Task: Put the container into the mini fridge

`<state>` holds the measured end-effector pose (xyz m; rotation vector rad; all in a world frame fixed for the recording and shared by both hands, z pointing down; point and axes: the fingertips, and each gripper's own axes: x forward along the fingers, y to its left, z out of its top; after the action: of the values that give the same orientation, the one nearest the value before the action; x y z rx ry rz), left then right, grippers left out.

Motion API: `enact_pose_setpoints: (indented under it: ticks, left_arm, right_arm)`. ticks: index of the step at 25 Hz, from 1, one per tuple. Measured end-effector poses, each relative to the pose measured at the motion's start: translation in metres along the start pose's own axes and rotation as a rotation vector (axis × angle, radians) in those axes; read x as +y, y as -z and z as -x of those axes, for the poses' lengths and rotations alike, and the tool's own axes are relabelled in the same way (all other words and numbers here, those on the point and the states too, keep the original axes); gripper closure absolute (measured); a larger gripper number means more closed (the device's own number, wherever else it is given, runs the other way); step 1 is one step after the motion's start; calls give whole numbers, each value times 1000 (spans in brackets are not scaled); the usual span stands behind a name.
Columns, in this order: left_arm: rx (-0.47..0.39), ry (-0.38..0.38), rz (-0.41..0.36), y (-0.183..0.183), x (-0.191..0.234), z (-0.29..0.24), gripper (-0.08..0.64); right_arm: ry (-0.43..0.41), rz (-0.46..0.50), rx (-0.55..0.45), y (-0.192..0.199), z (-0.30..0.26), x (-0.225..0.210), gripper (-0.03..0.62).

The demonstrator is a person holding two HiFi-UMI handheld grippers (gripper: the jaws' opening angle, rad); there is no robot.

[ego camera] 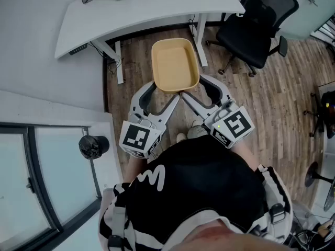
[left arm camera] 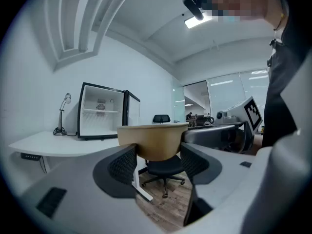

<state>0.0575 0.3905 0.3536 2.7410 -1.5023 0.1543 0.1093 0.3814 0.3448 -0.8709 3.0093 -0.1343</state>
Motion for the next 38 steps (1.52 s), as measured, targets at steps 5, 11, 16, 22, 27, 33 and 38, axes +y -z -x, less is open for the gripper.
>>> enact_pose_setpoints:
  ticks: [5, 11, 16, 22, 27, 33, 38]
  left_arm:
    - [4, 1, -1, 0, -2, -6, 275]
    - [3, -5, -7, 0, 2, -2, 275]
    - [-5, -7, -7, -1, 1, 0, 275]
    - [-21, -3, -6, -6, 0, 3, 275]
    - [-23, 4, -3, -6, -3, 8, 275]
    - [-26, 8, 7, -4, -8, 7, 275]
    - [-23, 9, -1, -7, -12, -8, 275]
  right_arm:
    - [1, -2, 3, 0, 2, -6, 337]
    - [-3, 5, -2, 0, -2, -2, 337]
    - [-4, 12, -7, -1, -1, 0, 337]
    - [4, 22, -23, -6, 1, 3, 337]
    - [16, 39, -22, -7, 4, 9, 336]
    - [25, 56, -20, -6, 9, 9, 336]
    - [24, 34, -27, -7, 14, -6, 336]
